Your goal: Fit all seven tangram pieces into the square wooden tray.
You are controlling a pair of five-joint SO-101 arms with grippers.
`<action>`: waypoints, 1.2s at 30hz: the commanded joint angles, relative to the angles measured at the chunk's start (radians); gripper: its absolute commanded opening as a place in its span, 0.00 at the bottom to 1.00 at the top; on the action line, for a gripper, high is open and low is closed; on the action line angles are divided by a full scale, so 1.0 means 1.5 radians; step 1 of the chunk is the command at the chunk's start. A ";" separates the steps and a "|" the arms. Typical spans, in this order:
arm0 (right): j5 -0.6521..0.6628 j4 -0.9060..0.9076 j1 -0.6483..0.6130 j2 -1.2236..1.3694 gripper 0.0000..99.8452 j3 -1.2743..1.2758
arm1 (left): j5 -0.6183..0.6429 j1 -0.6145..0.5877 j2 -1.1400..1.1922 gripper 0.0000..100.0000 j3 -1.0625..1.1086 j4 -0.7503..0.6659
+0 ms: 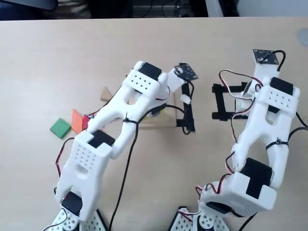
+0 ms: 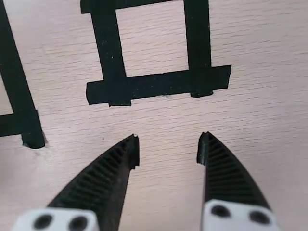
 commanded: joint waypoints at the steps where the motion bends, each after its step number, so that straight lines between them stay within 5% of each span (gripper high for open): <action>1: 0.005 -0.024 -0.026 -0.034 0.22 0.007 | -0.005 0.002 -0.010 0.04 -0.036 0.020; 10: 0.005 -0.026 -0.034 -0.034 0.22 0.013 | 0.014 -0.003 -0.013 0.28 -0.038 0.040; 21: 0.005 -0.025 -0.030 -0.034 0.22 0.013 | 0.012 -0.033 -0.009 0.28 -0.032 -0.001; 27: 0.005 -0.025 -0.034 -0.034 0.22 0.013 | 0.015 -0.030 -0.025 0.28 -0.077 0.079; 36: 0.000 -0.024 -0.047 -0.062 0.22 0.008 | 0.137 -0.133 -0.176 0.28 -0.167 0.151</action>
